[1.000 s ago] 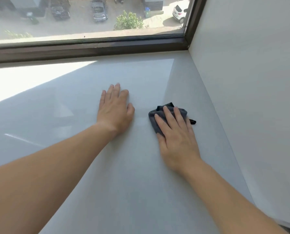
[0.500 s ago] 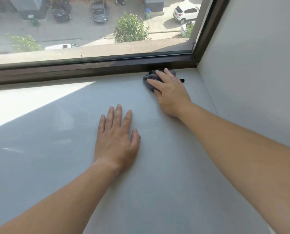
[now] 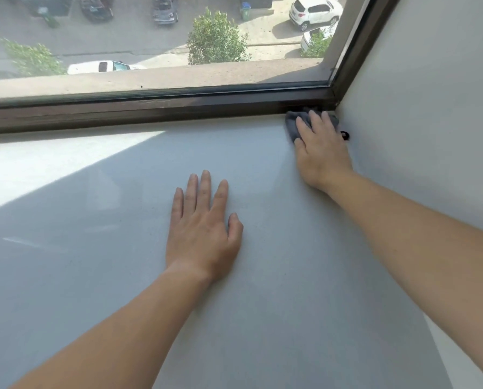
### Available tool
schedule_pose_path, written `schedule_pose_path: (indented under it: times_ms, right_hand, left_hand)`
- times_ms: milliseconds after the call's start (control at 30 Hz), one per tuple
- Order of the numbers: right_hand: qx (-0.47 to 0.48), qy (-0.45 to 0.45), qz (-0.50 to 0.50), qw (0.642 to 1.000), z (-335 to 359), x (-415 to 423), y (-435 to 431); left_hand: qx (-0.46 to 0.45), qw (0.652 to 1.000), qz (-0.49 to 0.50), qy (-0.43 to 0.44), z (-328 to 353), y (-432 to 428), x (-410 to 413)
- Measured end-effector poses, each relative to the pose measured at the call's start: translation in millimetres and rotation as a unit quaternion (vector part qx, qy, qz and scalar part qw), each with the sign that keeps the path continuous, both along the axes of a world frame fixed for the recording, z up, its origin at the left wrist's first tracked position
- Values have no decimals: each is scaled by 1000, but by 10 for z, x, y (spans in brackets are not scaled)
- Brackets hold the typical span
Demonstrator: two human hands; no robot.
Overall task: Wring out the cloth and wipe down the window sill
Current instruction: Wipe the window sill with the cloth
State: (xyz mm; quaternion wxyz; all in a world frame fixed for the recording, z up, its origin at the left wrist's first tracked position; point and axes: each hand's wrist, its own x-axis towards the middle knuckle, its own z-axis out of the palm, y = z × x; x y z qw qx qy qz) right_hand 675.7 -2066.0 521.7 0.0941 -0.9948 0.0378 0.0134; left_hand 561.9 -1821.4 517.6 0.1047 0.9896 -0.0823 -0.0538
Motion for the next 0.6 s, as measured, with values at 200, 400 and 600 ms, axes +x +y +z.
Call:
schedule_pose_path:
  times_ms: [200,400,600]
  right_hand:
    - [14,-5,-65,998,9,-238,136]
    - [18,8,98,995,-10,-531,187]
    - [9,18,-67,998,10,-595,64]
  left_hand:
    - [6,1000,-1,-1,-12,-22,12]
    - [16,1000,-1,0,-17,-13,-1]
    - [9,1000,-1,-6,-33,-25,25]
